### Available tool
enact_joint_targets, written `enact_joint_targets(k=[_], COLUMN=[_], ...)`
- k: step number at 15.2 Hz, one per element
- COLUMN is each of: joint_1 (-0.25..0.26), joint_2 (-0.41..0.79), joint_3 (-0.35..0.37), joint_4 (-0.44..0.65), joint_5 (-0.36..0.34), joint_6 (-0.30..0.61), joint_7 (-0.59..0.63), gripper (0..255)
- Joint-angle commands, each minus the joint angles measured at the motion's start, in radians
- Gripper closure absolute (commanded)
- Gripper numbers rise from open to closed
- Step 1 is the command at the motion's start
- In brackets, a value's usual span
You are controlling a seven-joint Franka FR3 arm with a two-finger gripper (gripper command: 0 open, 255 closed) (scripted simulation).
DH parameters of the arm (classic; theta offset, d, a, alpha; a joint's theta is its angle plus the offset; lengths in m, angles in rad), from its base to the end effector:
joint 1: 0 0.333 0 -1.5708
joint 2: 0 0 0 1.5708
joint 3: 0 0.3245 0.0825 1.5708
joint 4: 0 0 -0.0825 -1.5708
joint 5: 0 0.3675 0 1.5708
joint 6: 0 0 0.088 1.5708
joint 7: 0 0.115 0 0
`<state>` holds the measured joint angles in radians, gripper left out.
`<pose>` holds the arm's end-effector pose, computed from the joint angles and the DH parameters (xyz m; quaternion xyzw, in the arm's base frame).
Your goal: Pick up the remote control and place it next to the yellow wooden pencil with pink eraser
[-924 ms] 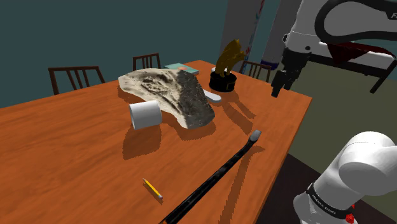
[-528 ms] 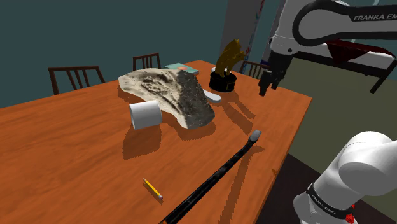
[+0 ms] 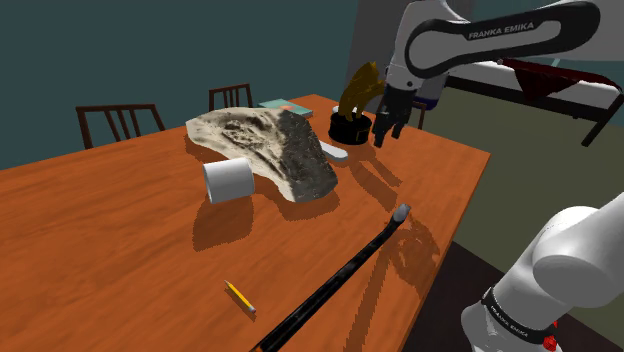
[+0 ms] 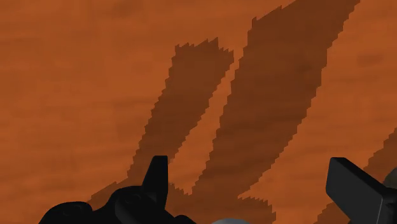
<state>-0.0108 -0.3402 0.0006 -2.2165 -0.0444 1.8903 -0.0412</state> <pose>0.4344 -0.0080 0.5209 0.9995 0.0223 0.0064 0.0214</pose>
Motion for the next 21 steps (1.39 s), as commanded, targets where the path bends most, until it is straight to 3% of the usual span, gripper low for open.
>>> enact_joint_targets(k=[1,8,14,21], joint_1=[0.006,0.012,0.013,0.013], joint_2=[0.082,0.364,0.612,0.643], joint_3=[0.0,-0.004,0.004,0.004], joint_4=[0.054,0.283,0.538,0.497], joint_5=[0.008,0.035,0.057,0.058], joint_6=[0.026,0.071,0.055,0.127], joint_7=[-0.01,-0.065,-0.107,-0.109], gripper=[0,0,0,0])
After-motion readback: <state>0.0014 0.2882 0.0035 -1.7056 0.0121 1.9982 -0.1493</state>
